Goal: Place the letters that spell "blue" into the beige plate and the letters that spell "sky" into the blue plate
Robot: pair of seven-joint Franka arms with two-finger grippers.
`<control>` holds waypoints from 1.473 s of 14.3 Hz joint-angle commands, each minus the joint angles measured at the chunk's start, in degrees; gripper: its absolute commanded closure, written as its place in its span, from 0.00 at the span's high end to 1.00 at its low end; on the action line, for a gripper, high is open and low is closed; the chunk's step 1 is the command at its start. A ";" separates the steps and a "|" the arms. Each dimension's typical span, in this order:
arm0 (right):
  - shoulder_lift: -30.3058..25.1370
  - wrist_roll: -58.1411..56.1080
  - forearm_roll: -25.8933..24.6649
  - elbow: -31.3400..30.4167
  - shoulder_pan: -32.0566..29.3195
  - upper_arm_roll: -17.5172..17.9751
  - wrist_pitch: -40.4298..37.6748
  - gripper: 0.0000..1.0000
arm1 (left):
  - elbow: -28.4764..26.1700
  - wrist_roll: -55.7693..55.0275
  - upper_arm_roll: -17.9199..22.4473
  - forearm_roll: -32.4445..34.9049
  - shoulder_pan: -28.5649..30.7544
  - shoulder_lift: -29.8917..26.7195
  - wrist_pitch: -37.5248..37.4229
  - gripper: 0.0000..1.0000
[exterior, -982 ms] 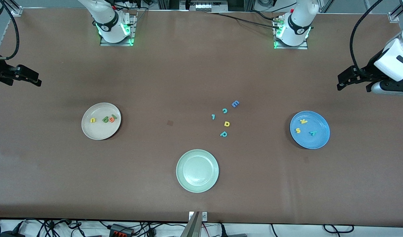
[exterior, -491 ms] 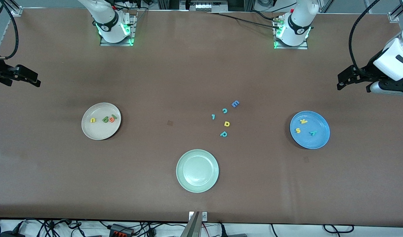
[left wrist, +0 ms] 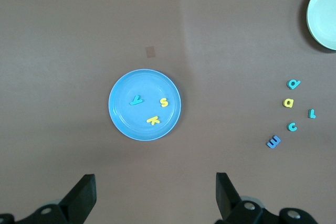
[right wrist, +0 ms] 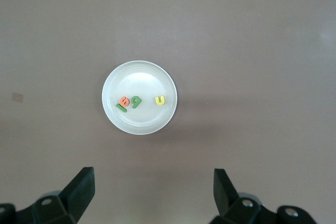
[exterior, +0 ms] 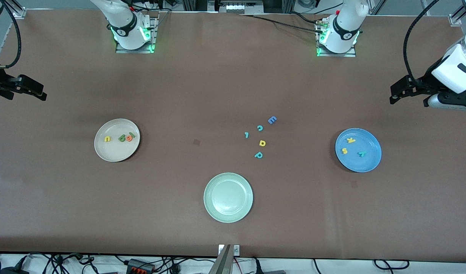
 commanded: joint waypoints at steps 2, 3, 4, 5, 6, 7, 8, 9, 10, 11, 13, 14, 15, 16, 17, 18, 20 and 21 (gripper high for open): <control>-0.72 -0.17 -0.55 -0.62 -0.58 0.95 0.81 1.00 | 1.73 1.33 0.12 -0.61 -0.06 0.75 -1.29 1.00; -0.63 -0.08 -0.46 -0.62 -0.58 1.04 0.81 1.00 | 1.73 1.33 0.12 -0.61 -0.06 0.75 -1.29 1.00; -0.71 0.09 -0.55 -0.62 -0.58 1.04 0.55 1.00 | 1.73 1.33 0.12 -0.61 -0.06 0.75 -1.29 1.00; -0.63 0.09 -0.64 -0.62 -0.58 1.12 0.46 1.00 | 1.73 1.33 0.12 -0.61 -0.06 0.75 -1.29 1.00; -0.28 0.09 -0.64 -0.71 -0.58 1.12 0.89 1.00 | 1.73 1.33 0.20 -0.61 -0.06 0.75 -1.29 1.00; 0.16 -0.26 -0.29 -0.53 -0.58 1.12 0.90 1.00 | 1.73 1.42 0.12 -0.61 -0.06 0.75 -1.29 1.00; 0.16 -0.26 -0.37 -0.53 -0.75 1.12 0.64 1.00 | 1.73 1.33 0.12 -0.61 -0.06 0.75 -1.29 1.00; -0.01 -0.26 -0.20 -0.62 -0.75 1.04 0.55 1.00 | 1.73 1.33 0.12 -0.61 -0.06 0.75 -1.29 1.00; -0.19 -0.17 -0.29 -0.62 -0.66 1.04 0.37 1.00 | 1.73 1.33 0.12 -0.61 -0.06 0.75 -1.29 1.00; -0.36 -0.35 -0.46 -0.62 -0.66 1.04 0.28 1.00 | 1.73 1.42 0.12 -0.61 -0.06 0.75 -1.29 1.00; -1.15 0.00 -0.72 -0.80 -0.58 1.12 -0.42 1.00 | 1.73 1.42 0.12 -0.61 0.03 0.75 -1.29 1.00; -1.15 0.00 -0.73 -0.80 -0.58 1.04 -0.42 1.00 | 1.73 1.42 0.12 -0.61 0.03 0.75 -1.29 1.00; -1.15 0.00 -0.64 -0.71 -0.66 1.04 -0.33 1.00 | 1.73 1.42 0.12 -0.61 0.03 0.75 -1.29 1.00; -1.24 0.00 -0.64 -0.71 -0.66 1.04 -0.42 1.00 | 1.73 1.42 0.12 -0.61 0.03 0.75 -1.29 1.00; -1.33 0.00 -0.64 -0.88 -0.66 1.04 -0.42 1.00 | 1.73 1.42 0.12 -0.61 0.03 0.75 -1.29 1.00; -1.24 0.09 -0.64 -0.80 -0.66 1.04 -0.33 1.00 | 1.73 1.42 0.20 -0.61 0.03 0.75 -1.29 1.00; -0.89 0.09 -0.64 -0.88 -0.66 1.04 0.11 1.00 | 1.73 1.42 0.12 -0.61 0.03 0.75 -1.29 1.00; -0.89 0.09 -0.64 -0.80 -0.66 1.04 0.02 1.00 | 1.73 1.42 0.12 -0.61 0.03 0.75 -1.29 1.00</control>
